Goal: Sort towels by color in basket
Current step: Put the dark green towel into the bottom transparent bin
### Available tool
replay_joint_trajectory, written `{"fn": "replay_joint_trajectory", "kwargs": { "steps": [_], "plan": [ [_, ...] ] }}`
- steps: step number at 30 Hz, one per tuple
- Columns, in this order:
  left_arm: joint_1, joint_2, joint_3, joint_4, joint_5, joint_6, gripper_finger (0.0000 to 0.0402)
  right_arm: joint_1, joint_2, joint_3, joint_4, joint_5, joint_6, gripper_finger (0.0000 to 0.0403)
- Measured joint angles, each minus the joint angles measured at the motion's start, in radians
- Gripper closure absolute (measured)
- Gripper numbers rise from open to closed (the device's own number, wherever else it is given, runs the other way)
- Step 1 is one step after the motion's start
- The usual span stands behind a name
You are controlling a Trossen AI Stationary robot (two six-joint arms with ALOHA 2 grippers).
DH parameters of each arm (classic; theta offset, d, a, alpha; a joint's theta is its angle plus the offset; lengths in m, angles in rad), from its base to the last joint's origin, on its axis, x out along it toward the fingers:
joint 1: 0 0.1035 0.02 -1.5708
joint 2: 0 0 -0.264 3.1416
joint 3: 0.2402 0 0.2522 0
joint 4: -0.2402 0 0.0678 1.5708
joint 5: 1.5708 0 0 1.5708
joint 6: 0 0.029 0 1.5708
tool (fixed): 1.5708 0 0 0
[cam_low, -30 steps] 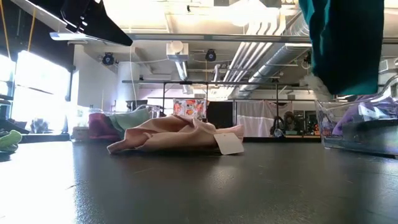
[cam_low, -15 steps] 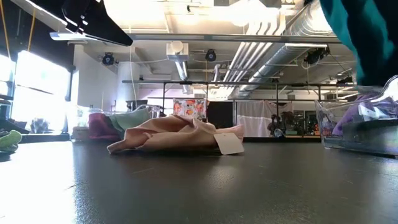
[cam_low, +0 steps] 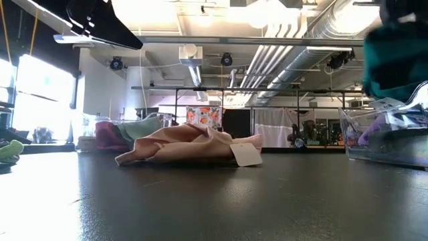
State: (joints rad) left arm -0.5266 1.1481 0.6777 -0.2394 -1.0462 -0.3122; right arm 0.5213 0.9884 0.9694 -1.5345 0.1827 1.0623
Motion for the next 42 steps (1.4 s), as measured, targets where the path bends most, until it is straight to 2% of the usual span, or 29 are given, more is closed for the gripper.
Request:
{"fn": "replay_joint_trajectory", "kwargs": {
  "steps": [7,12,15,19,23,26,33,37,42],
  "plan": [
    [0.000,0.000,0.000,0.002,0.000,0.000,0.0271,0.000,0.059,-0.181,0.119,-0.213,0.048,0.0400],
    [0.000,0.000,0.000,0.004,0.000,0.000,0.0271,0.000,0.109,-0.245,0.134,-0.243,0.065,0.0395],
    [0.000,0.000,0.000,0.005,0.000,0.000,0.0271,-0.004,0.127,-0.221,0.143,-0.216,0.075,0.0372],
    [0.001,0.000,0.000,0.005,0.000,0.000,0.0271,-0.020,0.129,-0.179,0.117,-0.208,0.082,0.0320],
    [0.001,0.000,0.000,0.004,0.000,0.001,0.0271,-0.030,0.129,-0.093,0.020,-0.206,0.082,0.0266],
    [0.001,0.000,0.000,0.004,0.000,0.009,0.0271,-0.030,0.129,-0.006,-0.025,-0.206,0.082,0.0241],
    [0.000,0.000,0.000,0.004,0.000,0.009,0.0271,-0.030,0.128,0.171,-0.036,-0.205,0.126,0.0234],
    [0.000,0.000,0.000,0.004,0.000,0.009,0.0271,-0.030,0.128,0.226,-0.036,-0.219,0.187,0.0234],
    [0.000,0.000,0.000,0.004,-0.001,0.009,0.0271,-0.001,0.129,0.278,-0.036,-0.254,0.187,0.0234]
  ]
}}
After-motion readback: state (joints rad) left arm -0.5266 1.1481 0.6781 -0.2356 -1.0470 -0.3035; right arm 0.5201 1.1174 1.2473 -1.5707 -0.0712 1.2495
